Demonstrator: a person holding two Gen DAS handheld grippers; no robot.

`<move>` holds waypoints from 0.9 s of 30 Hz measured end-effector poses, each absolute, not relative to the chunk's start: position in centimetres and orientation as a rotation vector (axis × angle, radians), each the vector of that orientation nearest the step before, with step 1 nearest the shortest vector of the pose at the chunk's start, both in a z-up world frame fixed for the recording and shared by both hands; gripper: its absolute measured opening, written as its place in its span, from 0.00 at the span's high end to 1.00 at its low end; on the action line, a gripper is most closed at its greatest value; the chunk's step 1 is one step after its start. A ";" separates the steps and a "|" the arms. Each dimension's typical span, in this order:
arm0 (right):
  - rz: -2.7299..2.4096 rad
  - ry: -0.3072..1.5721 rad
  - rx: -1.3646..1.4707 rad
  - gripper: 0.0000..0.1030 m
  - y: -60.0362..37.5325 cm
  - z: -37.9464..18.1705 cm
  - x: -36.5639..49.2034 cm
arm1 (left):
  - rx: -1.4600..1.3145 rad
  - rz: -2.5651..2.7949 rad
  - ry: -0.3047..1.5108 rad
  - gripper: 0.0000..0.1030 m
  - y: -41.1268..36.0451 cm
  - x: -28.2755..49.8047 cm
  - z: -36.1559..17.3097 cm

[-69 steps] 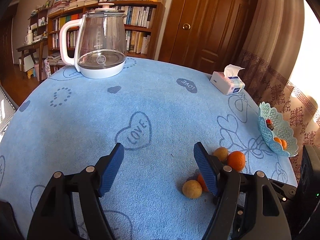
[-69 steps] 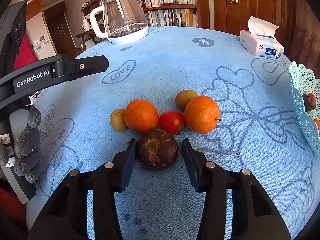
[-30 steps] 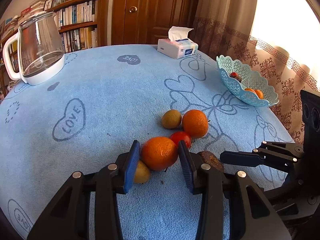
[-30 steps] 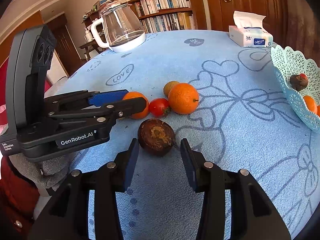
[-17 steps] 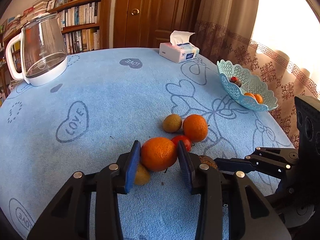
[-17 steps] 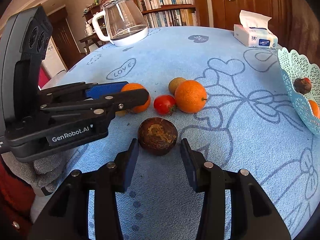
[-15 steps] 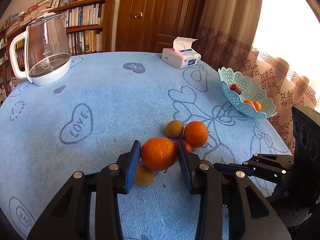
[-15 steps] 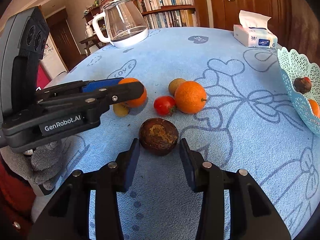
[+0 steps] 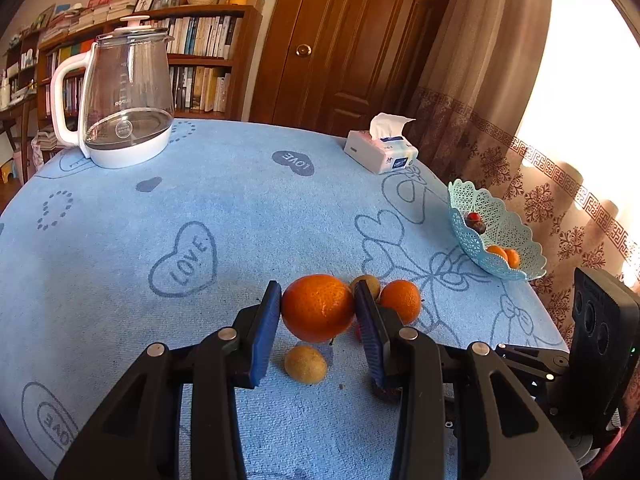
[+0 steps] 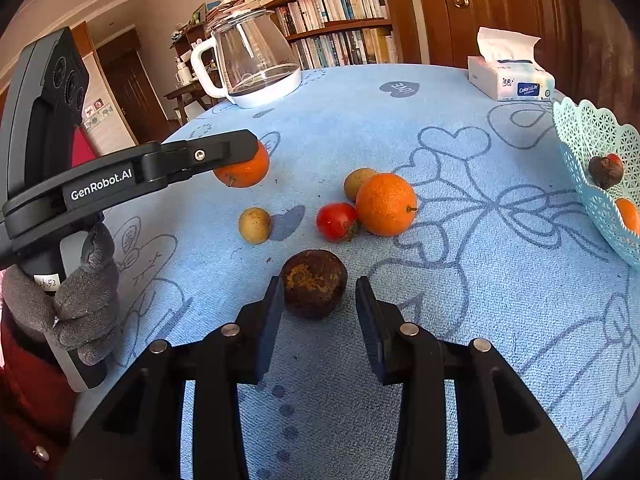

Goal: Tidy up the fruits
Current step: 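Grasp the large orange with the left gripper while the right holds the brown fruit, then carry the dark brown fruit into the basket and open the right gripper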

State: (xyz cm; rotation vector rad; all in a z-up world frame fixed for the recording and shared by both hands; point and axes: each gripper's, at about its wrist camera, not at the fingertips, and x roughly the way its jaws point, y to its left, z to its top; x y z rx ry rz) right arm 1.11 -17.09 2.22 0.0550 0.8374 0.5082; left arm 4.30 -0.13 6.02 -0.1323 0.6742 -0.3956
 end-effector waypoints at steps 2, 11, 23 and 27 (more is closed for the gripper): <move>0.497 0.849 0.050 0.51 -16.9 2.1 1.4 | -0.134 -0.394 0.675 0.63 0.0 4.3 6.0; 0.477 0.872 -0.063 0.57 -14.4 1.6 2.0 | -0.150 -0.383 0.675 0.63 0.3 4.4 6.0; 0.440 0.800 0.060 0.60 -17.6 2.9 1.3 | -0.159 -0.385 0.673 0.63 0.2 4.5 5.9; 0.391 0.755 0.116 0.60 -19.8 4.1 1.3 | -0.152 -0.391 0.674 0.63 0.0 4.4 5.8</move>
